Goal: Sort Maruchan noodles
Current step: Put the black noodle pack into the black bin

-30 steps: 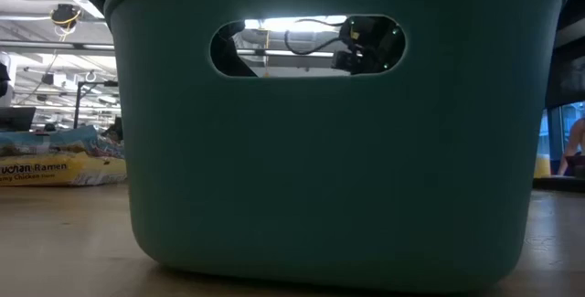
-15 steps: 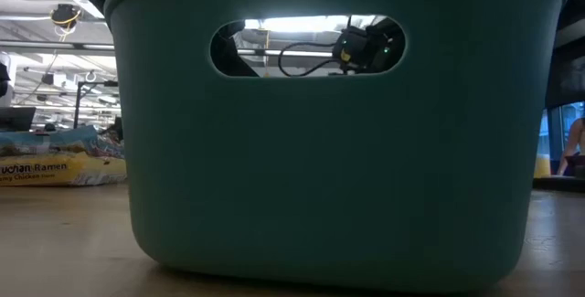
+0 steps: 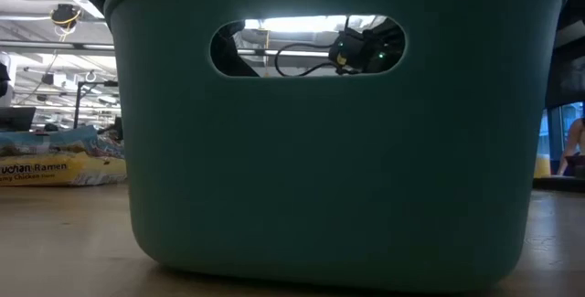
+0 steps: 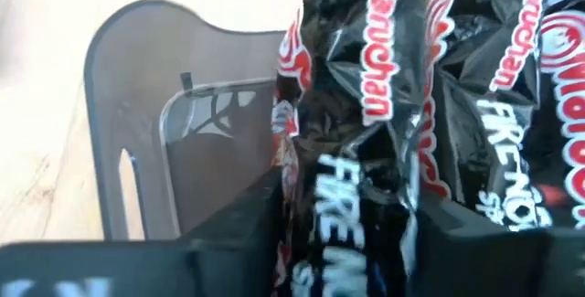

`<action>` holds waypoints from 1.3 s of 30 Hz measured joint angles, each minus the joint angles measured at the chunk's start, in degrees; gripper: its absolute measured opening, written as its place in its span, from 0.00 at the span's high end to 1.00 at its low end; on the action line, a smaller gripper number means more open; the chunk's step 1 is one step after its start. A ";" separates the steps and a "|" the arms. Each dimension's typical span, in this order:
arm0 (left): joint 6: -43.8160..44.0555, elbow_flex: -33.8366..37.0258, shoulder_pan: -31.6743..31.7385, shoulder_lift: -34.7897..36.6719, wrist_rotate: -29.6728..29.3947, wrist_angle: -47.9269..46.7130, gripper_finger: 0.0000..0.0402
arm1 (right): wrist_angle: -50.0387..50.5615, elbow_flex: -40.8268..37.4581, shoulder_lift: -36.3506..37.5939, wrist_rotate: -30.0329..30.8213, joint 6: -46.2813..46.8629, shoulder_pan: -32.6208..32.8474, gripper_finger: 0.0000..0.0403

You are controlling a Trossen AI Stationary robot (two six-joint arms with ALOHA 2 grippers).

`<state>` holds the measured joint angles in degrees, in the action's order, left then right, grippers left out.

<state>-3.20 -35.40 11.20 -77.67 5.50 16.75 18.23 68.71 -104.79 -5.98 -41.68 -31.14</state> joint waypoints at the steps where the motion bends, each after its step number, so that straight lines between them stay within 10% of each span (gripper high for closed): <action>1: 0.00 0.00 0.00 0.00 0.00 0.00 0.63 | -0.35 0.00 0.00 0.00 0.04 0.00 0.59; 10: -0.07 0.00 0.00 0.00 2.72 0.00 0.63 | -2.18 0.09 0.63 4.57 0.69 0.02 0.39; 25: -0.46 0.00 0.04 0.00 3.04 -0.01 0.63 | -4.77 0.09 1.33 11.10 0.82 0.04 0.44; 39: -0.21 0.00 0.00 0.00 2.00 -0.02 0.63 | 24.49 5.47 15.97 6.44 23.48 8.91 0.45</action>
<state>-3.42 -35.40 11.20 -77.67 7.50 16.73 42.73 74.18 -88.82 0.46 -18.21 -22.23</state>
